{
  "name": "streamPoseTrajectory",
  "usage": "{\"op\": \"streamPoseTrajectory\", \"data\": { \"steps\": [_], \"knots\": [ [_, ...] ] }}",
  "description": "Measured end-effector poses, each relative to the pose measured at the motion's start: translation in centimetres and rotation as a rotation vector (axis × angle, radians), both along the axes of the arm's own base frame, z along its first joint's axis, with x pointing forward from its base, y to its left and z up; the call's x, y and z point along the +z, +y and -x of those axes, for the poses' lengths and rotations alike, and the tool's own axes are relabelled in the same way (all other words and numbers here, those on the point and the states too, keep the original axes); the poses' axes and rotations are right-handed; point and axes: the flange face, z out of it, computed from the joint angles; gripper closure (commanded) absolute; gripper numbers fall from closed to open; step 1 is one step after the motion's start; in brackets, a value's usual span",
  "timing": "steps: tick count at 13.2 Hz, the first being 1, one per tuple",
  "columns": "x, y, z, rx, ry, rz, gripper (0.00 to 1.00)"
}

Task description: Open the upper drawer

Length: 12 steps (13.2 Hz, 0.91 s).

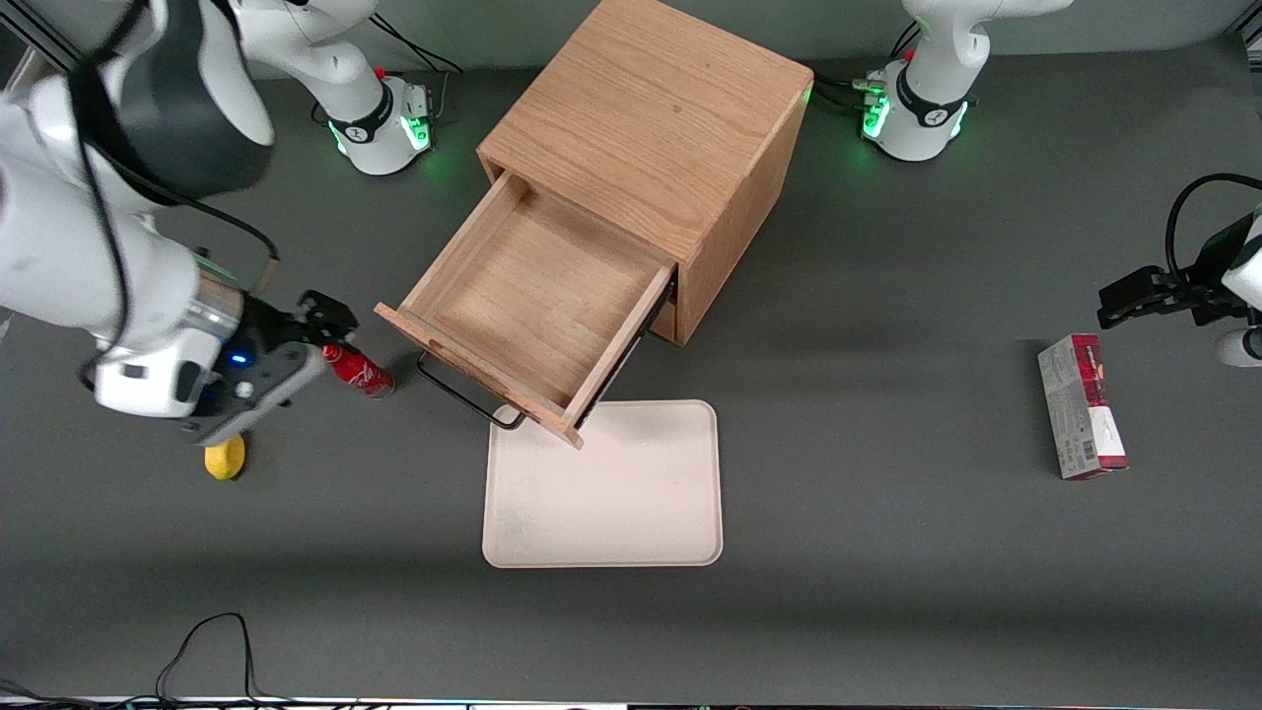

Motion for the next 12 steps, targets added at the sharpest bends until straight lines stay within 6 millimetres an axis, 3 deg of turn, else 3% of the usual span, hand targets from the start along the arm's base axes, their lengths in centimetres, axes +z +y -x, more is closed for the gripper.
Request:
{"op": "streamPoseTrajectory", "data": {
  "steps": [4, 7, 10, 12],
  "knots": [
    [2.4, -5.5, 1.2, -0.256, 0.027, 0.076, 0.0],
    [3.8, -8.4, 1.8, -0.35, 0.001, 0.125, 0.0],
    [5.0, -13.6, 3.2, -0.426, -0.02, 0.082, 0.0],
    [5.1, -15.5, 4.4, -0.453, -0.06, 0.058, 0.0]
  ]
}}
